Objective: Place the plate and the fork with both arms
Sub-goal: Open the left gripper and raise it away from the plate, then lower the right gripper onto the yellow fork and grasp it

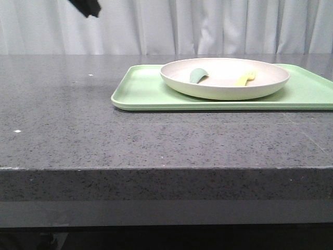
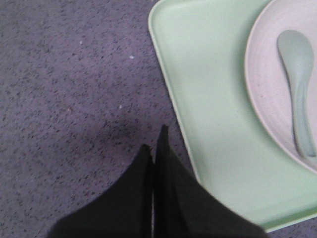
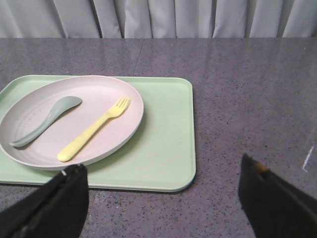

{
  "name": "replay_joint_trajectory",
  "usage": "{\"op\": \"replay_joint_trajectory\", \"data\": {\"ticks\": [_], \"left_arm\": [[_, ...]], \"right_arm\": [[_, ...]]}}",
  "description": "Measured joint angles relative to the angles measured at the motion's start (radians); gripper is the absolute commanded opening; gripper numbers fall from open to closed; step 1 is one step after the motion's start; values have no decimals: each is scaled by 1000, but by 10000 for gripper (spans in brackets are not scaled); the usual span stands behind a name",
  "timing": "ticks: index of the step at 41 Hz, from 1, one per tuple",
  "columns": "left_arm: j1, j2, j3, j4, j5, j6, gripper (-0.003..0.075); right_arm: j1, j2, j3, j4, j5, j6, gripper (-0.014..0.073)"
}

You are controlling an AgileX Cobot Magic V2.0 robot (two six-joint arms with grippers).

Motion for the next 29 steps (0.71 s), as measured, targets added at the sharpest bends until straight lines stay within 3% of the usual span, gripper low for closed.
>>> {"op": "replay_joint_trajectory", "data": {"ticks": [17, 29], "left_arm": [[174, -508, 718, 5, -501, -4, -18], [204, -891, 1083, 51, -764, -6, -18]], "right_arm": [[0, 0, 0, 0, 0, 0, 634], [0, 0, 0, 0, 0, 0, 634]]}}
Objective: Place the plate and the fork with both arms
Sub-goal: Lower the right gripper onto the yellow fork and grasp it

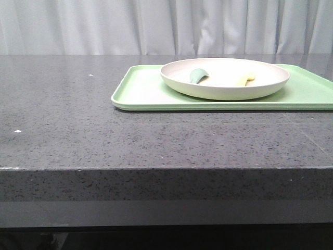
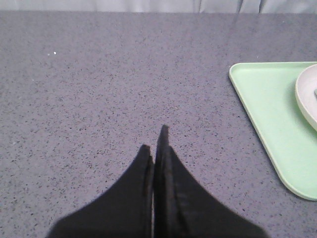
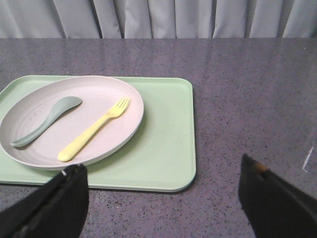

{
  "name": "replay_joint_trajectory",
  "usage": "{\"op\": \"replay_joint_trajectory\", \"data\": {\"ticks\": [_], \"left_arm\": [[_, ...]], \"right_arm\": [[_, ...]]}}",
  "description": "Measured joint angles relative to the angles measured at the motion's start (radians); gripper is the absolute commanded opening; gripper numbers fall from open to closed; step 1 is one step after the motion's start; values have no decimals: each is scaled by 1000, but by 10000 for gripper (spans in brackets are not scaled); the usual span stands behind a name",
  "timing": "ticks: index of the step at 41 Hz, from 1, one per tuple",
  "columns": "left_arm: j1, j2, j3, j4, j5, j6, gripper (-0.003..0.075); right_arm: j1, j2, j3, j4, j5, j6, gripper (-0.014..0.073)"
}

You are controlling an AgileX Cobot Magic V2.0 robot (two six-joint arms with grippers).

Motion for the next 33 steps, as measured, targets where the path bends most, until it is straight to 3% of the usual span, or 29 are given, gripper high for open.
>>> {"op": "replay_joint_trajectory", "data": {"ticks": [9, 17, 25, 33], "left_arm": [[0, -286, 185, 13, -57, 0, -18], [1, -472, 227, 15, 10, 0, -18], [1, -571, 229, 15, 66, 0, -18], [1, -575, 229, 15, 82, 0, -18]], "right_arm": [[0, 0, 0, 0, 0, 0, 634], [0, 59, -16, 8, -4, 0, 634], [11, 276, -157, 87, 64, 0, 634], [143, 571, -389, 101, 152, 0, 634]]}}
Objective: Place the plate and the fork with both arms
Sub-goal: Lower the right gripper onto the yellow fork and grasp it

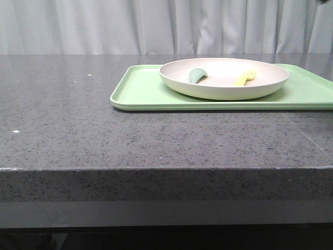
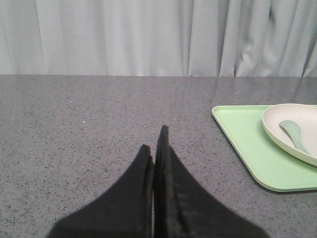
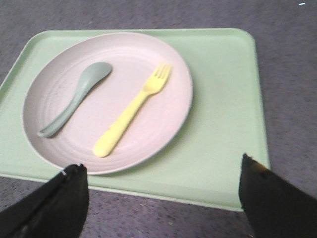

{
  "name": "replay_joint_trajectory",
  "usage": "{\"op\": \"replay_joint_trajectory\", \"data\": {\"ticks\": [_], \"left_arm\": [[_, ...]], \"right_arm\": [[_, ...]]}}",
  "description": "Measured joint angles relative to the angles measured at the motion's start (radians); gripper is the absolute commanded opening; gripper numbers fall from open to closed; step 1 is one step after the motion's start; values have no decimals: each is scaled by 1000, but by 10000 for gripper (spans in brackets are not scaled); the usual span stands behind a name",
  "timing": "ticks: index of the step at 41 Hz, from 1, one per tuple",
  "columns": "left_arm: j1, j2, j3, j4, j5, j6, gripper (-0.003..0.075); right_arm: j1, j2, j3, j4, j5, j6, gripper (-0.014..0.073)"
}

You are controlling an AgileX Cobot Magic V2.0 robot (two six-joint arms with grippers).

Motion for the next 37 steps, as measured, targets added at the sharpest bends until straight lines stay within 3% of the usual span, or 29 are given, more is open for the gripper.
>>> {"op": "replay_joint_trajectory", "data": {"ticks": [6, 18, 27, 37], "left_arm": [[0, 0, 0, 0, 0, 0, -18], [0, 0, 0, 0, 0, 0, -18], [0, 0, 0, 0, 0, -2, -18], [0, 0, 0, 0, 0, -2, -18]], "right_arm": [[72, 237, -176, 6, 74, 43, 634], [75, 595, -485, 6, 257, 153, 634], [75, 721, -610, 13, 299, 180, 634], [75, 784, -642, 15, 317, 186, 634]]}}
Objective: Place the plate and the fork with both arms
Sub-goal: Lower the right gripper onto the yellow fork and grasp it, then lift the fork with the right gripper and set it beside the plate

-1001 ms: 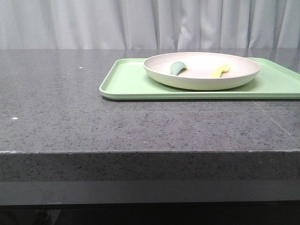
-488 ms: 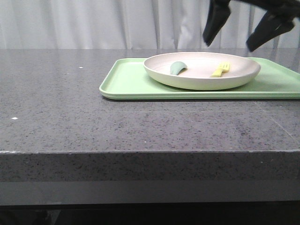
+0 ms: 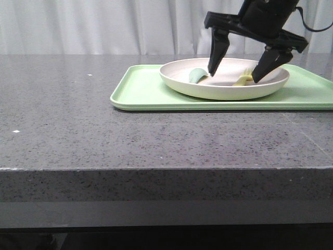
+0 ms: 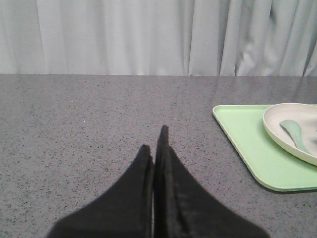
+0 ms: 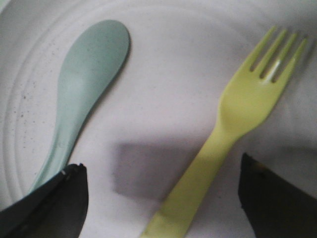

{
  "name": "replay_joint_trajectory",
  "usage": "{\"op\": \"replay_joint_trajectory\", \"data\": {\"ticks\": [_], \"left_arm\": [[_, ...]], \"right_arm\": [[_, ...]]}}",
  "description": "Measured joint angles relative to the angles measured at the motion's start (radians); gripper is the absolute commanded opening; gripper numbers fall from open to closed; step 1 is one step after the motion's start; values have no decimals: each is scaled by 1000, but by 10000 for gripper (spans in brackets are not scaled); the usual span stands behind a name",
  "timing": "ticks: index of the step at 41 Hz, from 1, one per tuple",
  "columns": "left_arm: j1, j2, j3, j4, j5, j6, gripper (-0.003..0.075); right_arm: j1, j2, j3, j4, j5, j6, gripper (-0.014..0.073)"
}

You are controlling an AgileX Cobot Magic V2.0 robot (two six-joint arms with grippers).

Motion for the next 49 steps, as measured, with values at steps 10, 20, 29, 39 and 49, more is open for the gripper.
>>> {"op": "replay_joint_trajectory", "data": {"ticks": [10, 20, 29, 39, 49], "left_arm": [[0, 0, 0, 0, 0, 0, -18], [0, 0, 0, 0, 0, 0, -18], [0, 0, 0, 0, 0, 0, -18], [0, 0, 0, 0, 0, 0, -18], [0, 0, 0, 0, 0, 0, -18]], "right_arm": [[0, 9, -4, 0, 2, 1, 634], [0, 12, -4, 0, 2, 2, 446], [0, 15, -4, 0, 6, 4, 169], [0, 15, -4, 2, 6, 4, 52], [0, 15, -4, 3, 6, 4, 24]]}}
